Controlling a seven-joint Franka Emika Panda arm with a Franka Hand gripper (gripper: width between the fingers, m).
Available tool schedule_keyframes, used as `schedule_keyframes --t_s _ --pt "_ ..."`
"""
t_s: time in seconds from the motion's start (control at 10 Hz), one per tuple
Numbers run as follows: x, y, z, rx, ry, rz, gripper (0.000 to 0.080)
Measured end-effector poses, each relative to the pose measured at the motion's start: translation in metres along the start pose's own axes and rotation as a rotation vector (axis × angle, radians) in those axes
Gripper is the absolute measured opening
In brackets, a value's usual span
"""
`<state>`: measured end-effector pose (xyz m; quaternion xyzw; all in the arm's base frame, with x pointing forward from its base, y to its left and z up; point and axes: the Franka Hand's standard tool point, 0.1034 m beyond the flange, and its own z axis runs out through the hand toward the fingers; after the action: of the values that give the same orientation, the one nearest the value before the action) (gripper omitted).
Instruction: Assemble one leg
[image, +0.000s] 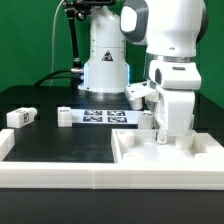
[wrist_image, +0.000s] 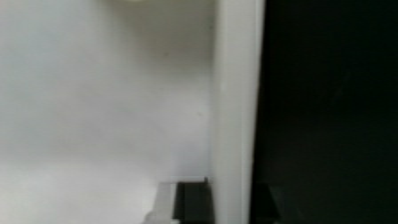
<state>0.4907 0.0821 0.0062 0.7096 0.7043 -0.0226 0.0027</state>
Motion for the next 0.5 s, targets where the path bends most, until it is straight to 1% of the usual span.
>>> schedule_keyframes --t_s 0.1,0.3,0.5 --pt "-0.0002 -0.001 0.0002 -0.006 0.002 0.013 0.0058" --pt "-0.0009 -0.0011 0.0007 -0.004 0.003 0.015 0.0058" --pt "-0.0012 -0.0011 0.0009 -0.004 0.003 0.015 0.0408"
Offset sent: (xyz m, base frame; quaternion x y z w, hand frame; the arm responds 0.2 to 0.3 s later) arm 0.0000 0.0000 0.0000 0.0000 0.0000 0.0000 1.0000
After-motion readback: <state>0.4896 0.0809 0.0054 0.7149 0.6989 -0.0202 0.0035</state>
